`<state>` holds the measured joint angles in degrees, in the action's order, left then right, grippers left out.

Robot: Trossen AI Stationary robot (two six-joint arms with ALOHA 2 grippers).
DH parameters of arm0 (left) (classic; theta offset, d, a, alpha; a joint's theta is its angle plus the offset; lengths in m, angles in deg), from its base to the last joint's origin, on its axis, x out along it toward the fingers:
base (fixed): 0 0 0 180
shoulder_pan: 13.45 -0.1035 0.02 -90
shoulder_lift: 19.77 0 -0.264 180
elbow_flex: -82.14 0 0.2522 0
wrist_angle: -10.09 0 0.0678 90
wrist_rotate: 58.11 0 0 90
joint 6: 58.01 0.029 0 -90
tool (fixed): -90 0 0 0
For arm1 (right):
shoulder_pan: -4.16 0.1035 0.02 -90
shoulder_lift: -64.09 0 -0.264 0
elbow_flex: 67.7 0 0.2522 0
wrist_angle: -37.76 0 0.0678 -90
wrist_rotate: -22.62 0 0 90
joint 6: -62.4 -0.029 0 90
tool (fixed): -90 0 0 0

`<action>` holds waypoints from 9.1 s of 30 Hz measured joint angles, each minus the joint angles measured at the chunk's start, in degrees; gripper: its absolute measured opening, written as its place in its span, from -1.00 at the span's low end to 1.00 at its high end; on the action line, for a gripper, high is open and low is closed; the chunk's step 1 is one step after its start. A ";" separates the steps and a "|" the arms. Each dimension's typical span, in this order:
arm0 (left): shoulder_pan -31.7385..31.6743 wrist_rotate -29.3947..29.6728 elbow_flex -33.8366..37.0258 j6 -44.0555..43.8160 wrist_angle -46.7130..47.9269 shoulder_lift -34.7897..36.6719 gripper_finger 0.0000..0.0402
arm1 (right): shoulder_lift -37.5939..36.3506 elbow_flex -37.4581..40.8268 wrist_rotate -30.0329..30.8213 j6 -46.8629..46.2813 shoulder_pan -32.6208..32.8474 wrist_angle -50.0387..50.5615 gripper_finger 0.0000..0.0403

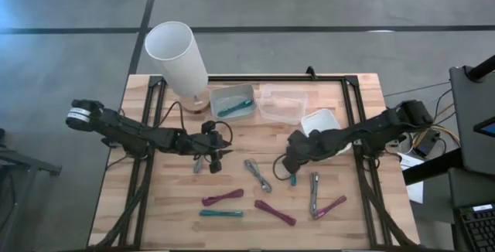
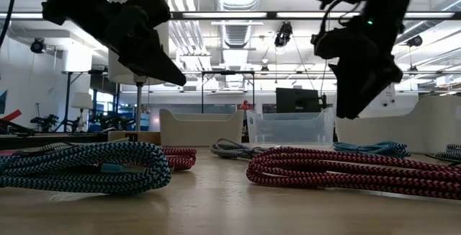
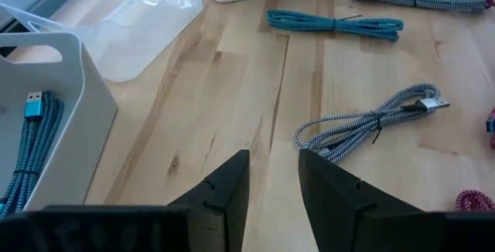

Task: Pick & Place USB Port
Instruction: Put the right blue and black USB cable into the gray bin, then put the blue USB cable into the gray bin

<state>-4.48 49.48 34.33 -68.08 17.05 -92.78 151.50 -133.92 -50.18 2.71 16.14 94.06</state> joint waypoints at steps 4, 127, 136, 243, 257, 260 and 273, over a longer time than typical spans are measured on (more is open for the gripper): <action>0.00 0.01 0.07 -0.07 -0.06 0.00 -0.38 | 5.57 -6.60 -0.96 -3.56 0.01 9.26 -0.20; -1.11 5.73 -1.31 -1.81 -23.04 -6.65 -0.32 | 12.01 -7.35 10.89 51.18 -3.08 -68.34 -0.89; -1.14 5.98 -1.31 -1.11 -22.52 -6.69 -0.90 | 11.94 -6.65 11.69 50.60 -2.99 -68.45 -0.89; -28.02 6.02 -32.81 17.31 30.44 -30.84 -0.70 | -6.66 5.64 15.81 43.61 -0.02 -47.93 -0.38; -28.02 7.02 -32.79 17.33 29.37 -30.88 -0.23 | -6.62 5.66 15.83 43.81 -0.01 -47.93 -0.37; -27.90 10.95 -32.79 17.37 30.03 -30.74 -0.21 | -6.62 5.65 15.82 43.78 0.00 -47.93 -0.39; -27.98 7.02 -32.79 16.62 32.79 -29.70 -0.68 | -6.62 5.66 15.83 43.59 0.01 -47.93 -0.38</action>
<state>-32.46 56.49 1.55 -51.46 49.84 -122.48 144.88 -128.27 -34.35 46.30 16.14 46.13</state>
